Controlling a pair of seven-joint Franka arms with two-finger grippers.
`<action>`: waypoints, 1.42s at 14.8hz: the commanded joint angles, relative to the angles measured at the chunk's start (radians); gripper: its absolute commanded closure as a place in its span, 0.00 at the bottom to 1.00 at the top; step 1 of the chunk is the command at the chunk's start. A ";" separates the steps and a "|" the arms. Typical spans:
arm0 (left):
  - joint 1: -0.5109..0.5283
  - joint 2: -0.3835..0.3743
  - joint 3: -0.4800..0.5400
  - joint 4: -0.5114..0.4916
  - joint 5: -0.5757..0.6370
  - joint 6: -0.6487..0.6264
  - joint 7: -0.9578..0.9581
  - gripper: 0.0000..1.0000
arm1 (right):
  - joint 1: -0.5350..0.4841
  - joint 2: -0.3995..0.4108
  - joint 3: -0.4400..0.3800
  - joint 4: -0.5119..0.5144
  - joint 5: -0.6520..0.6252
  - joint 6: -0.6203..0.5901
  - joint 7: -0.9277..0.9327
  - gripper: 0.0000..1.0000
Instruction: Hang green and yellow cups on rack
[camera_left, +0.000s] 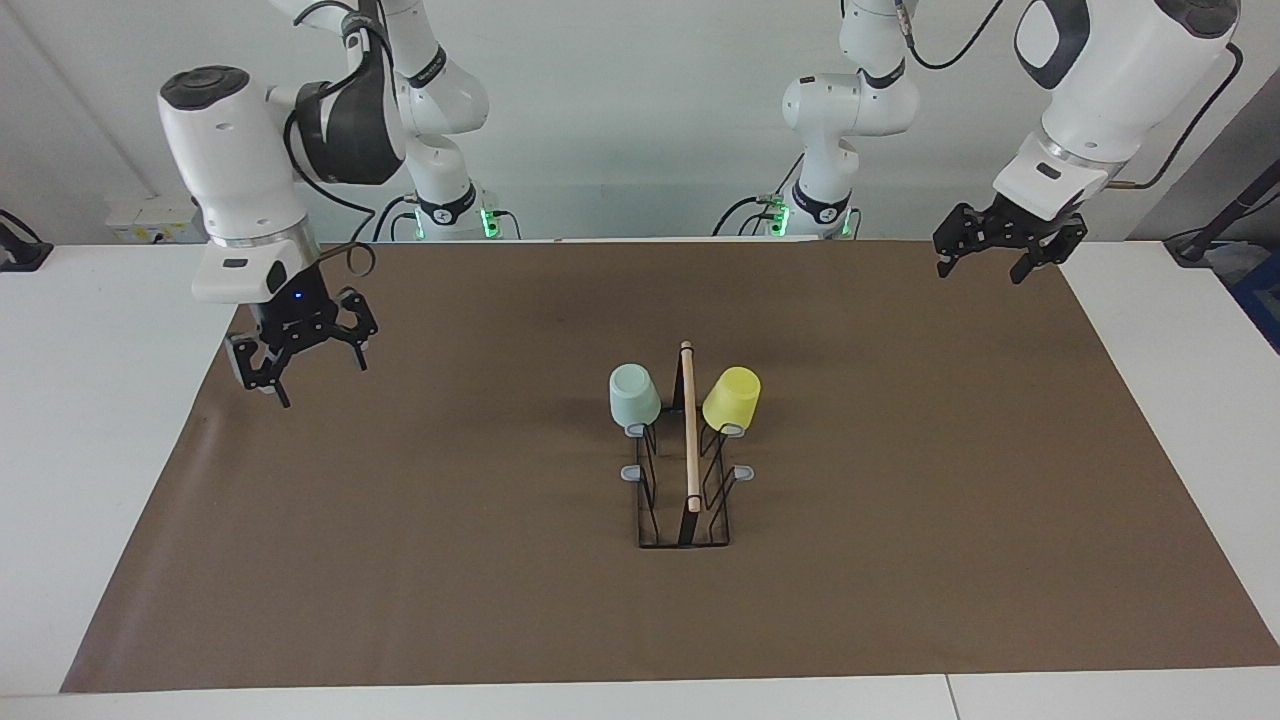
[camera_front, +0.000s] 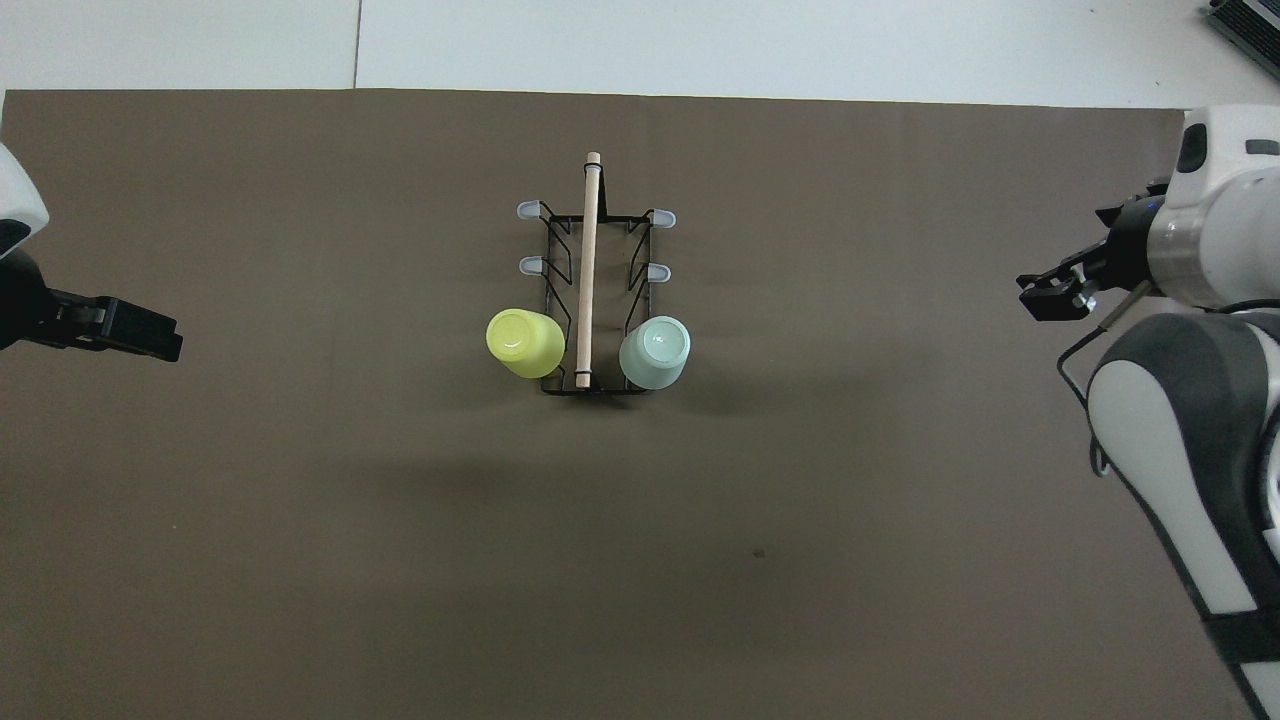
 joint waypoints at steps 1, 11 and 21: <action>-0.001 0.000 0.001 0.012 0.012 0.001 0.006 0.00 | 0.047 -0.012 0.005 0.048 -0.066 -0.140 0.325 0.00; 0.005 0.002 0.010 0.037 0.013 -0.004 0.019 0.00 | -0.025 -0.040 -0.011 0.206 0.146 -0.536 0.666 0.00; 0.015 0.000 -0.004 0.048 0.009 -0.022 0.019 0.00 | -0.044 -0.047 -0.014 0.188 0.094 -0.546 0.652 0.00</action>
